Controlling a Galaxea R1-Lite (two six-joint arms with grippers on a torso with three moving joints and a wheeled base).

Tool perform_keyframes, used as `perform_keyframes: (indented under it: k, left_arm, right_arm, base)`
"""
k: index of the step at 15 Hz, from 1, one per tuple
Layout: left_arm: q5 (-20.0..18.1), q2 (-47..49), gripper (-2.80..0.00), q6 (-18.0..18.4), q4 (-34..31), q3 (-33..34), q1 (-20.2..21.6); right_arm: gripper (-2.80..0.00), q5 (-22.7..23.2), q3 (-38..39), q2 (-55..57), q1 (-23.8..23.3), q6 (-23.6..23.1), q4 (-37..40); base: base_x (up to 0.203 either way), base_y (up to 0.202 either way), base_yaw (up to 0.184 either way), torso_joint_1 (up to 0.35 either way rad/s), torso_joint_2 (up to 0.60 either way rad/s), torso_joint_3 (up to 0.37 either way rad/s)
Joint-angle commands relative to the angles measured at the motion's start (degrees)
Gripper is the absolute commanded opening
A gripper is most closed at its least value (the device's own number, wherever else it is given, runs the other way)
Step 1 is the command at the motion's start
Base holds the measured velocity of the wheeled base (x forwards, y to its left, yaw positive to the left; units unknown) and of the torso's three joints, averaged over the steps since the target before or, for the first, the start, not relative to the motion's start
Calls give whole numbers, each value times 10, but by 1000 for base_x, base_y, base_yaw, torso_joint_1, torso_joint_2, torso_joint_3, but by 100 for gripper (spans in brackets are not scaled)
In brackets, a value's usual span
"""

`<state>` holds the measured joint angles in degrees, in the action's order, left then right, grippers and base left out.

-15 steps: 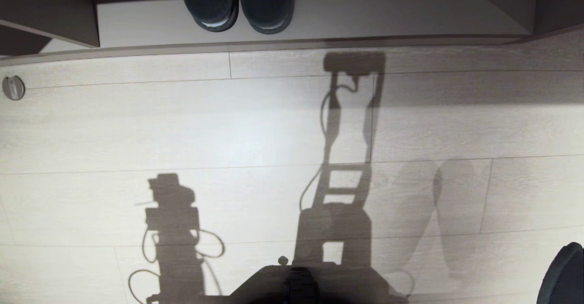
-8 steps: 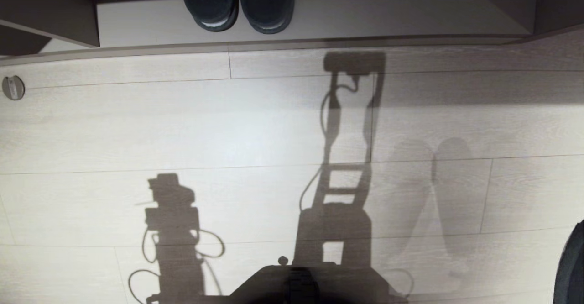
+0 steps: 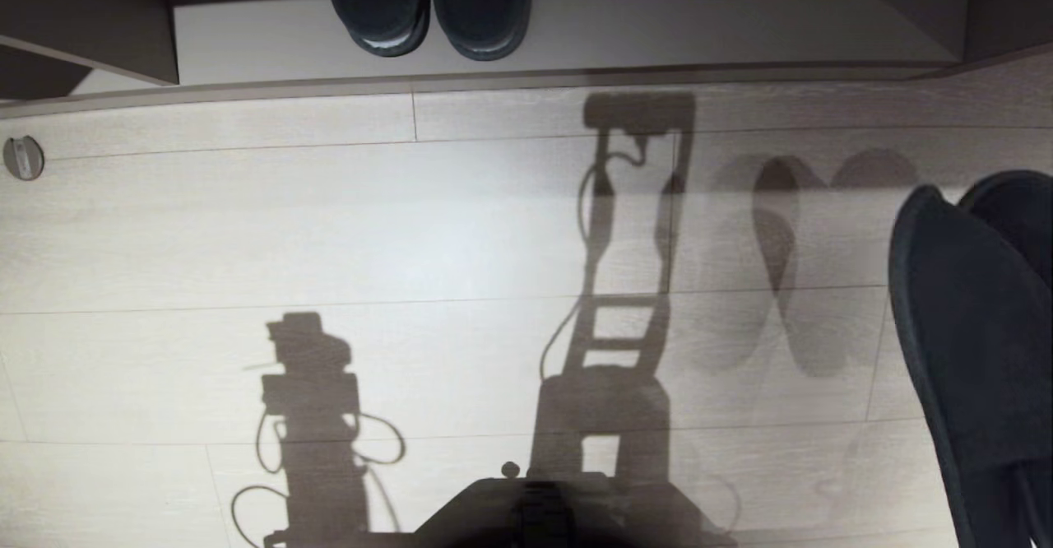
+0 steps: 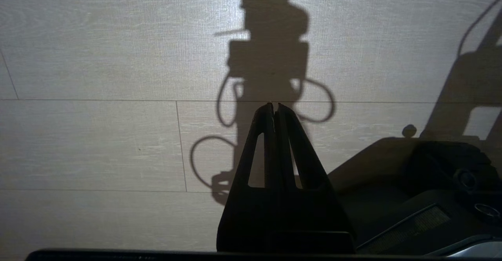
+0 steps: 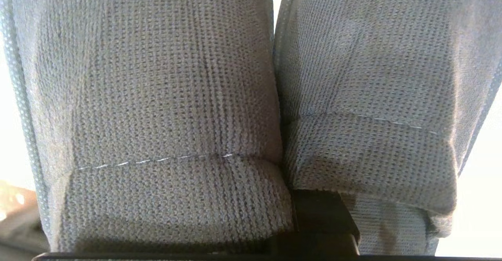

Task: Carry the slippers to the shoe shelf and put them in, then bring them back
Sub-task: Place the slippers into the shoe cabinet

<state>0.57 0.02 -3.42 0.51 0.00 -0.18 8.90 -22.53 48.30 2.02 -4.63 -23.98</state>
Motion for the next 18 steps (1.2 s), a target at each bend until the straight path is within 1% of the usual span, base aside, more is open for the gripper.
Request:
perform_keyframes:
  k: [1,5,7,10,14,17,18]
  left_arm:
    - [0,-1,-280,0,0,0,0]
    - [0,-1,-280,1,0,0,0]
    - [0,-1,-280,2,0,0,1]
    - [0,0,-280,3,0,0,0]
    - [0,0,-280,4,0,0,0]
    - [0,0,-280,6,0,0,0]
    - [0,0,-280,6,0,0,0]
  right_arm:
    - [-280,3,-52,130,8,-1,-24]
    - [-280,5,-204,289,27,-4,-147]
    - [-280,2,-270,337,31,-5,-181]
    - [-280,2,-366,393,32,-4,-190]
    - [-280,6,-452,445,33,-3,-192]
    - [-280,8,-498,476,33,-1,-191]
    - [-280,8,-527,489,33,-1,-191]
  base:
    - [0,0,0,0,0,0]
    - [0,0,0,0,0,0]
    - [0,0,0,0,0,0]
    - [0,0,0,0,0,0]
    - [0,0,0,0,0,0]
    - [0,0,0,0,0,0]
    - [0,0,0,0,0,0]
